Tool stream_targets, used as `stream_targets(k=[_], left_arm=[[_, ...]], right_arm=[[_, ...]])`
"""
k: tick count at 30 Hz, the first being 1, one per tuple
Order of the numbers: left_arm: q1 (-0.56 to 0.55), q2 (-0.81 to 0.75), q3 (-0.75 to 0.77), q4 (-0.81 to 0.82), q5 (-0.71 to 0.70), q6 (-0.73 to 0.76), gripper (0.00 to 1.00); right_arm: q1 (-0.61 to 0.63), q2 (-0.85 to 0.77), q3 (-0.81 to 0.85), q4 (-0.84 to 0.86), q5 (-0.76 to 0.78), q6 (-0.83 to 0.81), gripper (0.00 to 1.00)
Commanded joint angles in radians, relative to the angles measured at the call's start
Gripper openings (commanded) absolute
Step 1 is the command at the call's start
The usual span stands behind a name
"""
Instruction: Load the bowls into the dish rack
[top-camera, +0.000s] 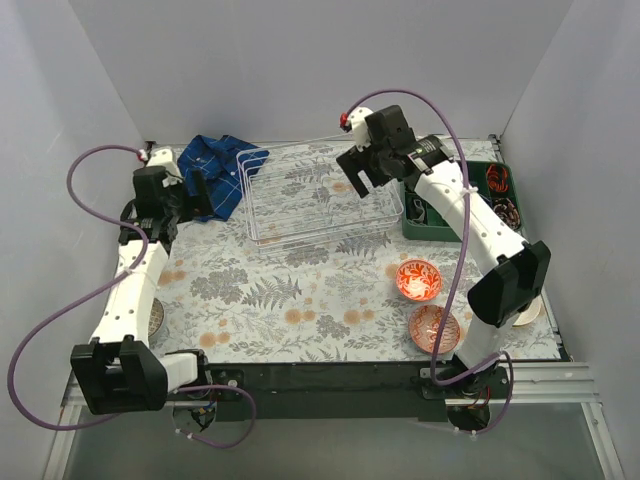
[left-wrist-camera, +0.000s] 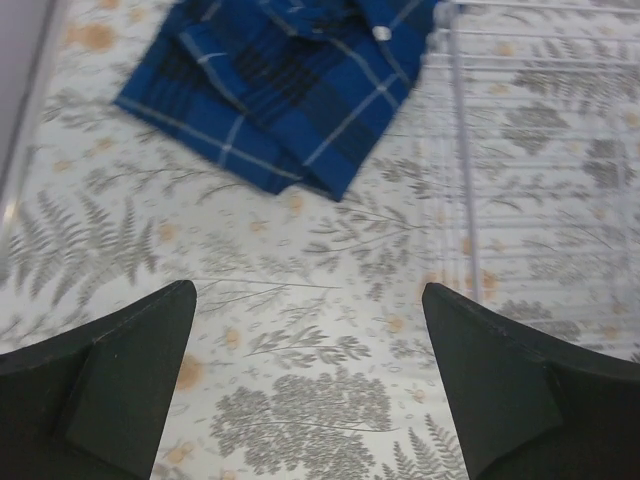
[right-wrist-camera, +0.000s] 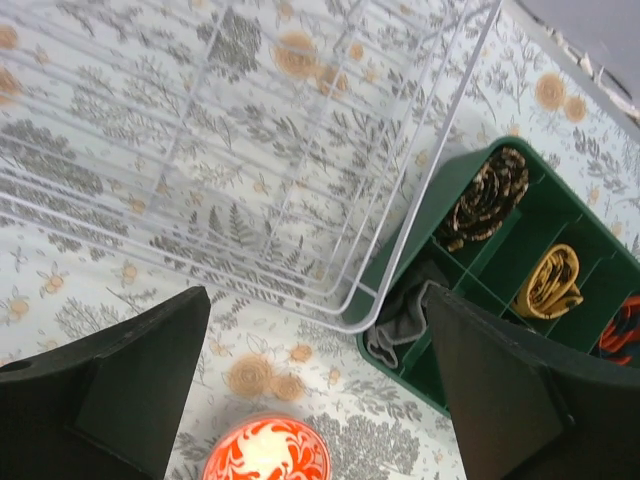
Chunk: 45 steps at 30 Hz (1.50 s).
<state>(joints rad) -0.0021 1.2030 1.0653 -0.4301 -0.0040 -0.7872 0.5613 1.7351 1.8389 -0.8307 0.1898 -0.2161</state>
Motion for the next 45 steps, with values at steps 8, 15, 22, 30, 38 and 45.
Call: stream_targets(k=[8, 15, 22, 30, 38, 45], left_arm=[[0.189, -0.149, 0.018, -0.163, -0.114, 0.003, 0.98], [0.186, -0.189, 0.056, -0.387, -0.208, -0.082, 0.98], [0.145, -0.237, 0.123, -0.406, -0.257, -0.047, 0.98], [0.080, -0.234, 0.199, -0.308, -0.391, 0.052, 0.98], [0.059, -0.235, 0.162, -0.306, -0.399, 0.071, 0.98], [0.059, -0.227, 0.151, -0.308, -0.395, 0.068, 0.98]], right_arm=[[0.150, 0.286, 0.503, 0.079, 0.037, 0.124, 0.99], [0.348, 0.415, 0.574, 0.159, 0.238, 0.191, 0.88], [0.428, 0.538, 0.643, 0.199, 0.188, 0.274, 0.79], [0.453, 0.670, 0.720, 0.197, 0.103, 0.343, 0.69], [0.459, 0.745, 0.737, 0.220, 0.037, 0.379, 0.62], [0.459, 0.750, 0.688, 0.291, 0.014, 0.397, 0.54]])
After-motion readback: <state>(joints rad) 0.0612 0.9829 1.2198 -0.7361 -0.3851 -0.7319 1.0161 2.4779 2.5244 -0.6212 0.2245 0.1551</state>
